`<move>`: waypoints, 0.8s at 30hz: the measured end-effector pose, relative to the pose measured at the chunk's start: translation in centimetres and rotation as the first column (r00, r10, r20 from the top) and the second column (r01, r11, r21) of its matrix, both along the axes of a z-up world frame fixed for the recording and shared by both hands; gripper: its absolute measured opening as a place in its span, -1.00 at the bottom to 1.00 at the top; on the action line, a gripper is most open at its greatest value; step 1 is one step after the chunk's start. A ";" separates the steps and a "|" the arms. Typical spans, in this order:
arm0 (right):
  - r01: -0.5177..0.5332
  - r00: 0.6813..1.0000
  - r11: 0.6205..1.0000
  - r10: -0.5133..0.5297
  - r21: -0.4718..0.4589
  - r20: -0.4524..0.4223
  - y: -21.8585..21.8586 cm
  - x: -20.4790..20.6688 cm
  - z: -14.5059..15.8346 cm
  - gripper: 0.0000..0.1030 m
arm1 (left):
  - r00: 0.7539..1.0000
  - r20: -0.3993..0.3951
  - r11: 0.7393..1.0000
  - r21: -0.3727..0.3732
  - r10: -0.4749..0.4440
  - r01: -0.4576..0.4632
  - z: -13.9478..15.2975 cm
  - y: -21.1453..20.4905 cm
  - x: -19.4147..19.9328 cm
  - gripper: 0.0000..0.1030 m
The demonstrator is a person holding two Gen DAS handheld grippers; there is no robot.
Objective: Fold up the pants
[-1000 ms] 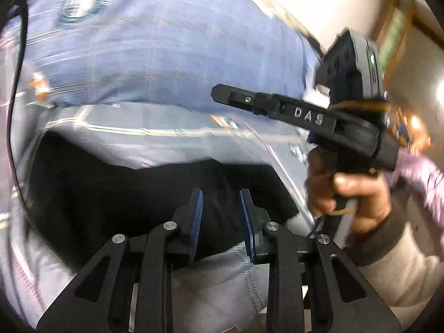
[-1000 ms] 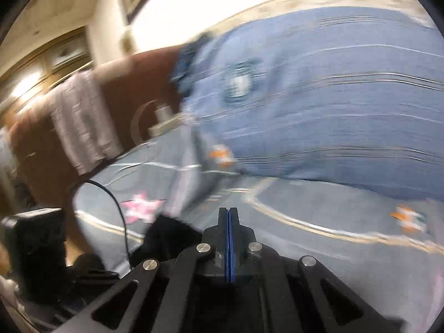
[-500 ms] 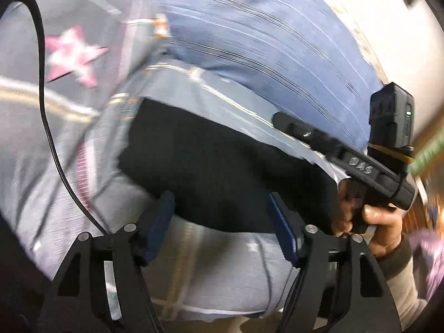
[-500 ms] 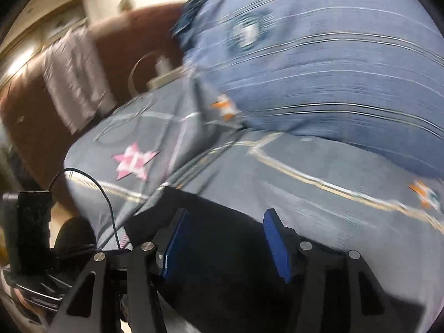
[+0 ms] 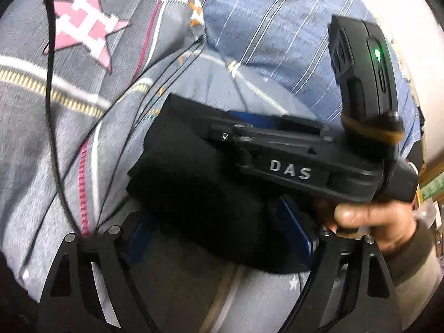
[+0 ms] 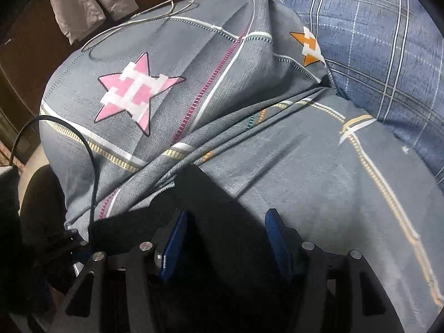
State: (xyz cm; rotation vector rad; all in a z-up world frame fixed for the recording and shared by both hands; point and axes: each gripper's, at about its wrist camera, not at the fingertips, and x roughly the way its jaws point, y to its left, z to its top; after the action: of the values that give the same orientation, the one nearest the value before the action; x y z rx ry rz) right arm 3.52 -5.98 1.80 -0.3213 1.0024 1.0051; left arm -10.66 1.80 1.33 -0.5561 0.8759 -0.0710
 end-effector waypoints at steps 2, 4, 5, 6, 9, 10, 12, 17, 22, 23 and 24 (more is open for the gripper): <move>0.029 1.000 0.998 -0.029 0.059 -0.004 -0.9 -0.3 0.9 -0.68 | 0.999 0.022 0.999 -0.022 -0.044 0.044 0.3 -0.2 0.1 -0.18; 0.067 0.997 0.989 -0.069 0.129 0.015 -2.7 -0.9 2.8 -0.76 | 0.994 0.080 0.997 -0.012 -0.081 0.082 1.9 -0.9 0.3 -0.38; 0.086 0.996 0.981 -0.091 0.173 0.021 -3.7 -1.3 4.0 -0.77 | 0.985 0.131 0.993 -0.008 -0.112 0.114 3.3 -1.5 -0.1 -0.42; 0.105 0.993 0.970 -0.114 0.217 0.027 -5.1 -1.6 5.1 -0.78 | 0.976 0.165 0.990 -0.003 -0.141 0.144 4.3 -2.1 -0.4 -0.44; 0.196 0.974 0.916 -0.222 0.350 0.036 -11.5 -2.9 8.6 -0.79 | 0.925 0.270 0.963 0.035 -0.267 0.268 7.9 -5.3 -1.0 -0.45; 0.227 0.965 0.896 -0.259 0.382 0.035 -13.6 -3.3 9.3 -0.80 | 0.901 0.293 0.947 0.056 -0.319 0.317 8.8 -6.8 -1.2 -0.45; 0.317 0.932 0.839 -0.363 0.442 0.021 -19.5 -4.5 10.3 -0.85 | 0.856 0.308 0.908 0.086 -0.415 0.410 9.4 -9.7 -1.0 -0.45; 0.589 0.793 0.729 -0.605 0.348 -0.072 -29.0 -6.4 6.9 -1.00 | 0.780 0.193 0.802 0.101 -0.596 0.588 5.3 -17.1 1.5 -0.45; 0.723 0.684 0.619 -0.703 0.307 -0.196 -33.0 -8.8 3.5 -0.84 | 0.705 0.140 0.718 0.130 -0.696 0.684 5.2 -19.3 0.9 -0.43; 0.729 0.677 0.601 -0.704 0.328 -0.213 -33.4 -9.4 3.4 -0.59 | 0.690 0.142 0.705 0.152 -0.709 0.693 5.9 -19.1 0.4 -0.26; 0.734 0.671 0.588 -0.706 0.339 -0.227 -33.7 -9.9 3.4 -0.21 | 0.681 0.149 0.697 0.165 -0.717 0.698 6.5 -18.8 0.1 -0.09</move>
State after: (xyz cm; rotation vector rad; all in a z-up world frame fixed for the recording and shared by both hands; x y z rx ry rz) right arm -6.40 -39.73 5.23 0.4692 0.8340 0.4325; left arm -10.56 -17.00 7.87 -0.0782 0.8461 -0.7909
